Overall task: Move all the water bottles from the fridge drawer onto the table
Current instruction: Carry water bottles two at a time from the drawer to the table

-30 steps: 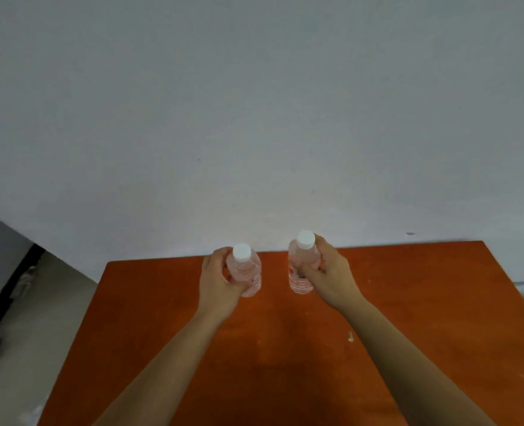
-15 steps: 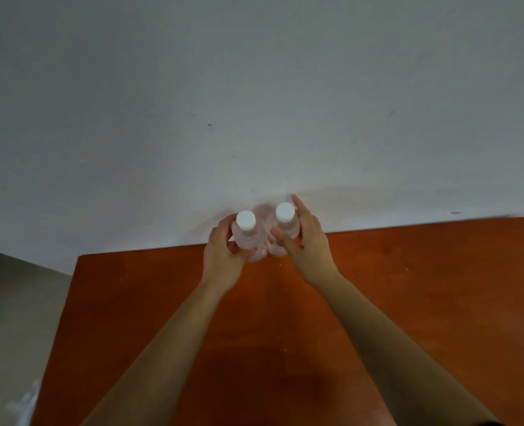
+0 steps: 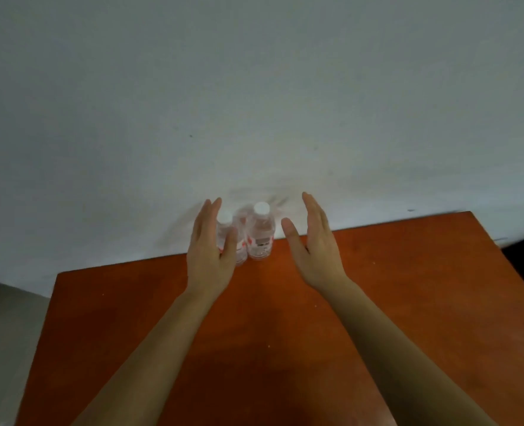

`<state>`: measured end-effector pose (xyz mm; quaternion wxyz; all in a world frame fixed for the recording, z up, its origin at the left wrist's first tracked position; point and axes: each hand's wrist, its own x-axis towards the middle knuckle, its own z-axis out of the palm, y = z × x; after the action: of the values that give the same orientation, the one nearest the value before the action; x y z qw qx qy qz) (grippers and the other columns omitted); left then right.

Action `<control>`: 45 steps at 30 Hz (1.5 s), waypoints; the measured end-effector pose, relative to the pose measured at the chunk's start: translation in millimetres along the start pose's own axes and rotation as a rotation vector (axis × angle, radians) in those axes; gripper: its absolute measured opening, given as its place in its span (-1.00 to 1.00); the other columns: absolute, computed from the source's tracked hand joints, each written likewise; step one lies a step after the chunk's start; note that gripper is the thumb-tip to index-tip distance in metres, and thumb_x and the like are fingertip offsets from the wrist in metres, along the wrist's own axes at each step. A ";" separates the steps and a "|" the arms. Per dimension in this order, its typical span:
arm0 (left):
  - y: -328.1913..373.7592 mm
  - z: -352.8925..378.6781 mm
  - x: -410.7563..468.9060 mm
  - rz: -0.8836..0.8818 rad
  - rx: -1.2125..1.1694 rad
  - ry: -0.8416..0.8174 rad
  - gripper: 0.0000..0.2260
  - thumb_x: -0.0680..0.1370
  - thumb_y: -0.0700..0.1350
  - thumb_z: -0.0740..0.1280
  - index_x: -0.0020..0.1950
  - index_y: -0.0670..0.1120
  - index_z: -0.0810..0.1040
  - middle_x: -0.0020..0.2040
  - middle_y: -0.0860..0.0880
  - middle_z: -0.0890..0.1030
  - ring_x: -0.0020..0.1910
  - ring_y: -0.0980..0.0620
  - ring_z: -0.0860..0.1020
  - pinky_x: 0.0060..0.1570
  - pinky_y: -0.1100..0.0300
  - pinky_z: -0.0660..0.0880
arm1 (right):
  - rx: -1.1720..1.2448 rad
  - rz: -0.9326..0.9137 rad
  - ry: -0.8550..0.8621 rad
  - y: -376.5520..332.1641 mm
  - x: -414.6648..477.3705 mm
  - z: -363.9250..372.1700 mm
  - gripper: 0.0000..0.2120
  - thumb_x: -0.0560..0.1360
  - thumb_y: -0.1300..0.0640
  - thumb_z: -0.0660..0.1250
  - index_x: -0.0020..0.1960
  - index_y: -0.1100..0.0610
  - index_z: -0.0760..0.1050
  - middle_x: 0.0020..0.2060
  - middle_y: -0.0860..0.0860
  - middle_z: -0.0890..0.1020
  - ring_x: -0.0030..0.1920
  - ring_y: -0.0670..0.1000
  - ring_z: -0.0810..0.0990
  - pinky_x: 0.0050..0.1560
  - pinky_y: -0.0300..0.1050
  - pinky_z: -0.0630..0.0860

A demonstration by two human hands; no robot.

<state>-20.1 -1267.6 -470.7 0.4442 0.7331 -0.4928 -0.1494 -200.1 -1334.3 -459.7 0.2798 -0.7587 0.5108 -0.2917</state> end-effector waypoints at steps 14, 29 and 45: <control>309.5 53.3 -126.8 0.735 0.162 -0.054 -0.47 0.66 0.17 0.01 0.61 0.06 0.07 0.63 -0.04 -0.03 0.60 0.02 -0.12 0.55 -0.08 -0.11 | -0.387 -0.022 0.768 19.6 -188.0 -310.0 -0.44 0.67 -0.13 0.13 0.60 -0.01 0.10 0.62 0.08 -0.01 0.62 0.06 -0.07 0.53 0.28 0.08; 585.0 209.5 -573.7 1.229 -0.198 -0.481 -0.44 0.64 0.19 0.04 0.61 0.08 0.02 0.63 -0.05 -0.06 0.60 -0.02 -0.12 0.53 -0.16 -0.05 | -0.680 0.484 1.243 122.2 -688.7 -586.0 -0.36 0.60 -0.22 0.12 0.61 -0.05 0.06 0.62 0.05 -0.01 0.61 0.06 -0.07 0.57 0.09 -0.08; 770.8 460.0 -876.4 1.475 -0.332 -0.886 -0.44 0.64 0.25 0.00 0.60 0.09 0.01 0.63 -0.04 -0.05 0.60 -0.05 -0.11 0.53 -0.18 -0.02 | -0.848 0.983 1.328 301.5 -948.1 -772.7 -0.31 0.58 -0.21 0.17 0.62 -0.04 0.01 0.62 0.06 -0.05 0.61 0.04 -0.12 0.57 0.17 -0.09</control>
<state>-1188.5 -842.0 -304.9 0.2963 0.0278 -0.9404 -0.1647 -1239.5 -639.3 -306.1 -0.2787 -0.1732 0.8944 -0.3039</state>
